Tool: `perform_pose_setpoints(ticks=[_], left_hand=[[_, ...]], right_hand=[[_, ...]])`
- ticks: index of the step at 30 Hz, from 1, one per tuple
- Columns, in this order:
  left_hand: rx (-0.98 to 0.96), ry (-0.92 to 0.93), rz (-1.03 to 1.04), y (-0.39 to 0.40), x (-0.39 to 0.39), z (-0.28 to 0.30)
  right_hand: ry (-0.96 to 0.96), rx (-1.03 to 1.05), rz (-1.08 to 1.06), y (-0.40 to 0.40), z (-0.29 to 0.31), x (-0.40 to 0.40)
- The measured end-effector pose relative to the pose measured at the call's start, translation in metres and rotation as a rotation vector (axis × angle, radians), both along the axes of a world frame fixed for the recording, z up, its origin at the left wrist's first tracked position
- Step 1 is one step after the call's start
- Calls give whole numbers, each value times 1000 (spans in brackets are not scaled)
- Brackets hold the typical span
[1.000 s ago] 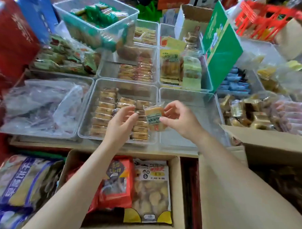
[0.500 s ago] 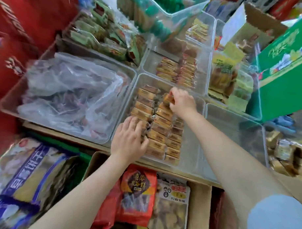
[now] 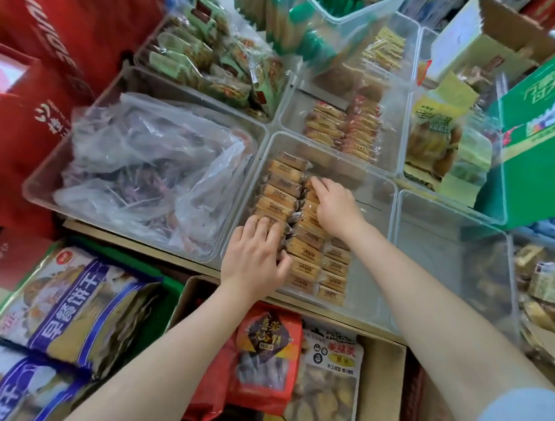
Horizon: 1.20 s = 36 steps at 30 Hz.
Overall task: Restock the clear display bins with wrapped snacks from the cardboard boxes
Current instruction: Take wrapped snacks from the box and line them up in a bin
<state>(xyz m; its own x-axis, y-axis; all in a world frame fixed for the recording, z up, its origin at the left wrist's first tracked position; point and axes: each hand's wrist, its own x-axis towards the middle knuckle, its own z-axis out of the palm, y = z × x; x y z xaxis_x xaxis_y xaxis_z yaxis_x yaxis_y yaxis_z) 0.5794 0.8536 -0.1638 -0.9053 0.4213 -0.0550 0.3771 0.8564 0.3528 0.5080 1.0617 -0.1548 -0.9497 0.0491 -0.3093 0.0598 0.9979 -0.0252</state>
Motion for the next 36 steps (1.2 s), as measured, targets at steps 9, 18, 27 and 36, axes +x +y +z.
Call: perform_pose_setpoints(ticks=[9,18,27,36], left_hand=[[-56,-81,122,18,17,16],[514,-657,-355,210,263,114],[698,-708,-107,276,358,108],[767,-724,-43,281,366,111]], right_hand=[[233,-182,58,47,105,168],[543,-200,-522,193,185,427],[-240,-549,-773,265,57,491],[-569,-252,-488,222,-67,507]])
